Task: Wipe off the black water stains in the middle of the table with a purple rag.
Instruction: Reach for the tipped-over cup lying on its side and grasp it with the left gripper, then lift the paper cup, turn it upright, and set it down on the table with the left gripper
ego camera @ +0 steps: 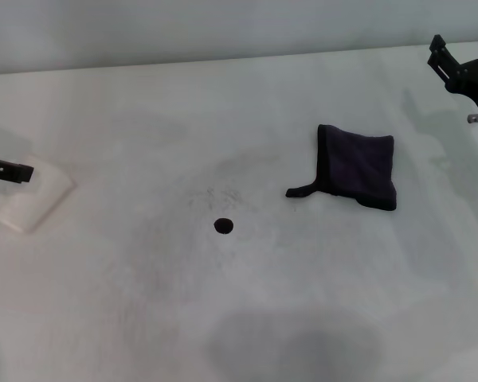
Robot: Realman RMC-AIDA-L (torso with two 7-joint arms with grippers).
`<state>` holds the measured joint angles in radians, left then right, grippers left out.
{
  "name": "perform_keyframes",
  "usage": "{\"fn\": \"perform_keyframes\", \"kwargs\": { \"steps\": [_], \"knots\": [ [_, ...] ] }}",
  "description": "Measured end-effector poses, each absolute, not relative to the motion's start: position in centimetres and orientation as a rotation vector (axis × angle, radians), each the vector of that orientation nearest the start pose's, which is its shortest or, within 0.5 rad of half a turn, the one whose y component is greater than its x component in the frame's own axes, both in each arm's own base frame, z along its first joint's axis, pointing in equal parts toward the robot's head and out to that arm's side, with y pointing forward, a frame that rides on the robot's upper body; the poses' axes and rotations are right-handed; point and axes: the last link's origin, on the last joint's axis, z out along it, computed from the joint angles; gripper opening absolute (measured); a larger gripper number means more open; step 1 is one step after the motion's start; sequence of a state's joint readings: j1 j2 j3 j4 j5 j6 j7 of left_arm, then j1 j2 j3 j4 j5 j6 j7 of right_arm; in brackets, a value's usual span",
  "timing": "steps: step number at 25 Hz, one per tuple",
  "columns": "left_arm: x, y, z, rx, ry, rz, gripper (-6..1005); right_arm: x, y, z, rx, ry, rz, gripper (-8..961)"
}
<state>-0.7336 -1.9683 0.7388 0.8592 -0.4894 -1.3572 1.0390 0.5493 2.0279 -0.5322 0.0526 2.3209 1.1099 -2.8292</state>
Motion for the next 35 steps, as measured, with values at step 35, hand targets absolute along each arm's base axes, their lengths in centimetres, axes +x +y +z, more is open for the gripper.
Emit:
{"fn": "perform_keyframes", "kwargs": {
  "steps": [35],
  "knots": [
    [-29.0, 40.5, 2.6, -2.392, -1.045, 0.260, 849, 35.7, 35.4, 2.3, -1.514, 0.671, 0.662, 857]
  ]
}}
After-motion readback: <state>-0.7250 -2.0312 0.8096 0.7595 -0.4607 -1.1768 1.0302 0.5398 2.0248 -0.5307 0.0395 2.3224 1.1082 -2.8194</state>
